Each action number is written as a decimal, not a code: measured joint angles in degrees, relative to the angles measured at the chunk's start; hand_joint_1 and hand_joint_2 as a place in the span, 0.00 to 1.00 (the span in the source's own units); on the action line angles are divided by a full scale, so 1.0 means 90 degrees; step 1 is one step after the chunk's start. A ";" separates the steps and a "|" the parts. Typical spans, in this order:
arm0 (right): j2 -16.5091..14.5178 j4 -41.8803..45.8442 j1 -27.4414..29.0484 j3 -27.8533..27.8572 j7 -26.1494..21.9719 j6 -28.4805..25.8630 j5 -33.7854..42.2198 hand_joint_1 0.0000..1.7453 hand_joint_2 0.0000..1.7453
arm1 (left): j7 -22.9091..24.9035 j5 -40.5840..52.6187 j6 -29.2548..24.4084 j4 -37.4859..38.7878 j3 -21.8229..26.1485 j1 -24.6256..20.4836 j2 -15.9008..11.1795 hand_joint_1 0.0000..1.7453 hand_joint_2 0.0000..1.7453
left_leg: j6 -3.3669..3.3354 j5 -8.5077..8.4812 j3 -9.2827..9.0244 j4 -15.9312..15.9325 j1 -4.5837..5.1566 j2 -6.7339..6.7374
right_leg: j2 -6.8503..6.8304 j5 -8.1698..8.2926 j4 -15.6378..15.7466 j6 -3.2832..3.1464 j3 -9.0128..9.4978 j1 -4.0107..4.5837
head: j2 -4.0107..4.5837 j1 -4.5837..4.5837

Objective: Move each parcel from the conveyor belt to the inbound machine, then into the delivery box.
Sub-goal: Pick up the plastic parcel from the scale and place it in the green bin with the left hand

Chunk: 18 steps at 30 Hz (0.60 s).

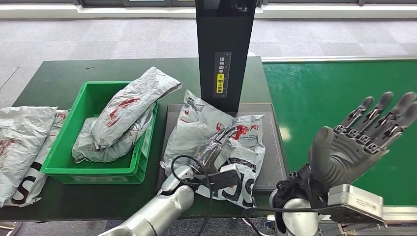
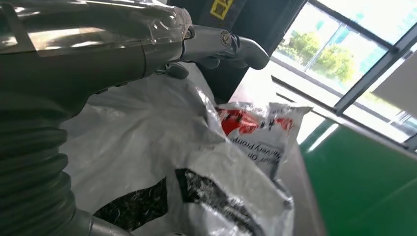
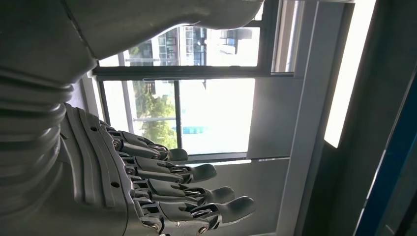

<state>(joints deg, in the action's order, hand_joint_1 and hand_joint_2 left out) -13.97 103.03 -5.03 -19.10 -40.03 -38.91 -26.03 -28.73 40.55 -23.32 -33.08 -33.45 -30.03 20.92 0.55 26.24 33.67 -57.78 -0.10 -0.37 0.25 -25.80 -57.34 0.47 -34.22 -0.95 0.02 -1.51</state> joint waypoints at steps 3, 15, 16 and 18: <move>-0.0029 0.0000 0.0041 0.0010 0.0001 0.0014 -0.0067 0.00 1.00 | 0.0422 0.0343 -0.0001 0.0318 -0.0325 -0.0147 0.0020 0.00 1.00 | 0.0000 0.0000 0.0000 0.0000 0.0000 0.0000 | 0.0000 0.0000 -0.0001 0.0000 0.0000 0.0000 | 0.0000 0.0000; -0.0077 0.0000 0.0097 0.0041 0.0001 0.0042 -0.0125 0.00 1.00 | 0.0712 0.0574 0.0004 0.0703 -0.0737 -0.0301 0.0035 0.00 1.00 | 0.0000 0.0000 0.0000 0.0000 0.0000 -0.0001 | 0.0000 0.0000 -0.0001 0.0000 0.0001 0.0000 | 0.0000 0.0000; -0.0079 0.0000 0.0098 0.0045 0.0001 0.0049 -0.0140 0.00 1.00 | 0.0757 0.0614 0.0013 0.0718 -0.0746 -0.0313 0.0038 0.00 1.00 | 0.0000 -0.0001 0.0000 0.0000 0.0000 -0.0001 | 0.0000 0.0000 -0.0001 0.0000 0.0001 0.0000 | 0.0000 0.0000; -0.0084 0.0000 0.0100 0.0056 0.0001 0.0086 -0.0171 0.00 1.00 | 0.0912 0.0770 0.0084 0.0754 -0.0799 -0.0350 0.0043 0.50 1.00 | 0.0000 -0.0001 0.0000 0.0000 0.0000 -0.0001 | 0.0000 0.0000 -0.0001 0.0000 0.0002 0.0000 | 0.0000 0.0000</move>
<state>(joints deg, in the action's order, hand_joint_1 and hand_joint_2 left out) -14.73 103.03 -4.14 -18.59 -40.02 -38.14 -27.57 -20.52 47.47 -22.56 -26.29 -40.64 -33.18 21.31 0.55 26.24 33.67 -57.78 -0.10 -0.37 0.25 -25.80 -57.35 0.47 -34.21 -0.95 0.02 -1.51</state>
